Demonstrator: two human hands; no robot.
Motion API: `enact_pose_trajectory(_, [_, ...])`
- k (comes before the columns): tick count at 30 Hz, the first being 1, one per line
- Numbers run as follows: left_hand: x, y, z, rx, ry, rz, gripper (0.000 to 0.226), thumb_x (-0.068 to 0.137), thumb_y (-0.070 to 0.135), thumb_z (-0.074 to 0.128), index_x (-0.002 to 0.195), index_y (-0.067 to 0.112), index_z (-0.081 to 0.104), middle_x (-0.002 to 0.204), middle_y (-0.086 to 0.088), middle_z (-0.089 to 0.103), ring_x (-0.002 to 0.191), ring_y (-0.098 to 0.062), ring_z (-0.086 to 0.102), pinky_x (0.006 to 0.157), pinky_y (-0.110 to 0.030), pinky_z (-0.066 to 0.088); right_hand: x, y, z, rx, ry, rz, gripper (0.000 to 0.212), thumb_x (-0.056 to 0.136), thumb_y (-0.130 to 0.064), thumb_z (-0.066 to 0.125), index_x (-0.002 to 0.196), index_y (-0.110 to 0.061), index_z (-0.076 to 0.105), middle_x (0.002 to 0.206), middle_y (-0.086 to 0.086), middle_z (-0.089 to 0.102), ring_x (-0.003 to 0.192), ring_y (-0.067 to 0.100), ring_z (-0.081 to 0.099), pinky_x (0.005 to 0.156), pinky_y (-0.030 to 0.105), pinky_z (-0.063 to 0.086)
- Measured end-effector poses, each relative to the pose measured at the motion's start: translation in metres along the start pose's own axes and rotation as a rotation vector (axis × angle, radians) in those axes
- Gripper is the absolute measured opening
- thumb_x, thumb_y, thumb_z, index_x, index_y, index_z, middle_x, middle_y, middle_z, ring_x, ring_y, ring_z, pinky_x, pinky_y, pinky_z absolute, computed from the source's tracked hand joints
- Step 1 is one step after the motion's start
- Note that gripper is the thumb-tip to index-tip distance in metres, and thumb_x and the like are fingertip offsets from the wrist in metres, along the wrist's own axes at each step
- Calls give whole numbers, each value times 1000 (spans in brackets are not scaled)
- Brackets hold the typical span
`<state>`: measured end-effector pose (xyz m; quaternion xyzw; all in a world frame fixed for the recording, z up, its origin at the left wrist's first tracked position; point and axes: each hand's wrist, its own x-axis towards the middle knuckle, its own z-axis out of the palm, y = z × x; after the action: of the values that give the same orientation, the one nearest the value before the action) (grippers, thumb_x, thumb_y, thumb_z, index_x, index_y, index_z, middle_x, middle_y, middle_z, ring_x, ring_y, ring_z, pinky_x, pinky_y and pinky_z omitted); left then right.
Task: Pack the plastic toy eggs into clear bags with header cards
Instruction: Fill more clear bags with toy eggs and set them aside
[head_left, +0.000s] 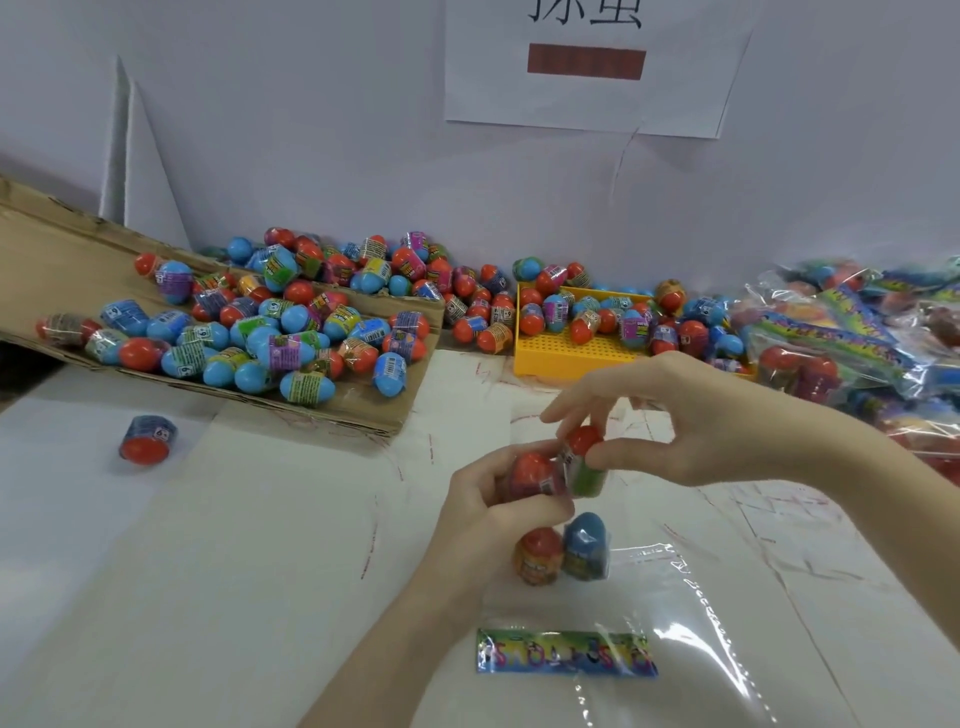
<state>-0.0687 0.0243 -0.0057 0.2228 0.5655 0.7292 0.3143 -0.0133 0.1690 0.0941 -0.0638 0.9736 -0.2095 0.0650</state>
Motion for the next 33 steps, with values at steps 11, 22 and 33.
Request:
enact_pose_trajectory(11, [-4,-1,1,39,-72,-30,55,52,13,65,106,26,62,88,-10,67,88,-20,64,68,-20,50,17,-5,20,101,307,20,30,78,-23,68,90,-46,53,86,-18,65,85,-1,60,77,10,46])
enact_pose_trajectory(22, [-5,4,0,136,218,289,21,86,10,58,80,27,68,76,10,73,75,-10,69,64,-14,53,8,-3,29,167,428,-37,32,77,-14,71,91,-38,56,73,-20,62,71,-5,60,68,6,44])
enact_pose_trajectory(33, [-7,4,1,119,192,356,22,83,8,58,78,26,68,70,10,73,68,-8,70,59,-14,52,2,-8,46,-585,693,-251,16,80,-26,60,82,-20,75,73,-4,64,69,19,56,65,26,35])
